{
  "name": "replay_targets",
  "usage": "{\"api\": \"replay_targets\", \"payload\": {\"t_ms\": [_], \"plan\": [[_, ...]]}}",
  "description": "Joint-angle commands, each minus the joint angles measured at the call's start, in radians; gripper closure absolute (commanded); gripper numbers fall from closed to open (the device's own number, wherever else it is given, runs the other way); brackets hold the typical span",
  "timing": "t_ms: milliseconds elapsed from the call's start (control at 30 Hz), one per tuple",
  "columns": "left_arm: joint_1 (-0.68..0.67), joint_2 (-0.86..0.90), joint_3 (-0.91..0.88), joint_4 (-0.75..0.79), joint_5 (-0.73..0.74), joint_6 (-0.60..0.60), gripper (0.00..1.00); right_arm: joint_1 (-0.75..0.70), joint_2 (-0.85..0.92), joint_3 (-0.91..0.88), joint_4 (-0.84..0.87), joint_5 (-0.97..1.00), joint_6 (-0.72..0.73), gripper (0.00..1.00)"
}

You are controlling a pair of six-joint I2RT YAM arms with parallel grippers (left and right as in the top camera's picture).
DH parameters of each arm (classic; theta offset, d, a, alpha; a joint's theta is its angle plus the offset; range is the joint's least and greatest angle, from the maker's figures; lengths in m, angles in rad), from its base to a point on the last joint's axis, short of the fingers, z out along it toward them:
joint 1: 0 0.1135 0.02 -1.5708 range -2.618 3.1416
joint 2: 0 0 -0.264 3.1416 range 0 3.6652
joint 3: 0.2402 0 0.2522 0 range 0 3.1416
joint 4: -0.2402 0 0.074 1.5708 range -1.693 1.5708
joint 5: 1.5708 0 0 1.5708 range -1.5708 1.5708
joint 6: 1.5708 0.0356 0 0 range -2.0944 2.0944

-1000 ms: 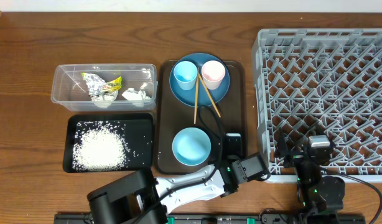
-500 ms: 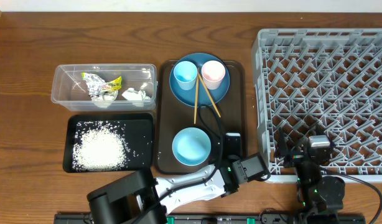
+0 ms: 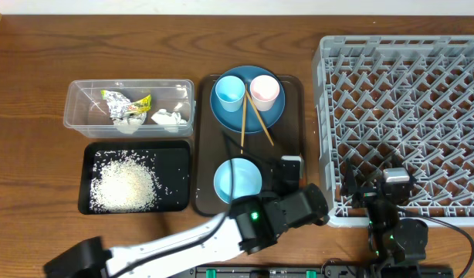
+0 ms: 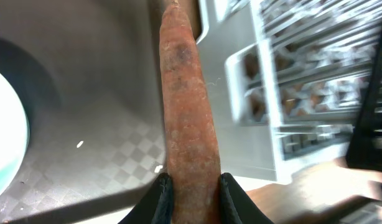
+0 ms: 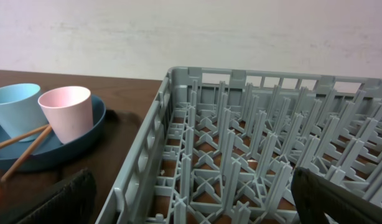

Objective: Sort waste into correct bins and load items into the dishwasher rack
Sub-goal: 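Grasp the orange carrot on the brown tray with the left gripper, then carry the carrot left and drop it onto the black tray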

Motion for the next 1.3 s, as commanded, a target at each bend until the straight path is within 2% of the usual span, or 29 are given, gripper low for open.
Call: {"api": "replay_targets", "payload": {"t_ms": [0, 267, 367, 567, 700, 800, 1000, 1267], "plan": [[0.026, -0.076, 0.015, -0.024, 0.001, 0.016, 0.79, -0.018, 0.000, -0.002, -0.004, 0.003, -0.011, 0.01], [0.192, -0.252, 0.015, -0.178, -0.016, 0.016, 0.79, -0.018, 0.000, -0.002, -0.004, 0.003, -0.011, 0.01], [0.304, -0.316, 0.015, -0.282, -0.051, 0.016, 0.79, -0.018, 0.000, -0.002, -0.004, 0.003, -0.011, 0.01], [0.610, -0.413, 0.013, -0.518, -0.095, 0.016, 0.79, -0.018, 0.000, -0.002, -0.004, 0.003, -0.011, 0.01], [0.790, -0.423, -0.014, -0.591, -0.095, 0.017, 0.80, -0.018, 0.000, -0.002, -0.004, 0.003, -0.011, 0.01], [0.885, -0.416, -0.058, -0.589, -0.095, 0.017, 0.81, -0.018, 0.000, -0.002, -0.004, 0.003, -0.011, 0.01], [0.993, -0.396, -0.154, -0.516, -0.094, -0.016, 0.81, -0.018, 0.000, -0.002, -0.004, 0.003, -0.011, 0.01], [1.014, -0.392, -0.269, -0.374, -0.051, -0.042, 0.81, -0.018, 0.000, -0.002, -0.004, 0.003, -0.011, 0.01]]}}
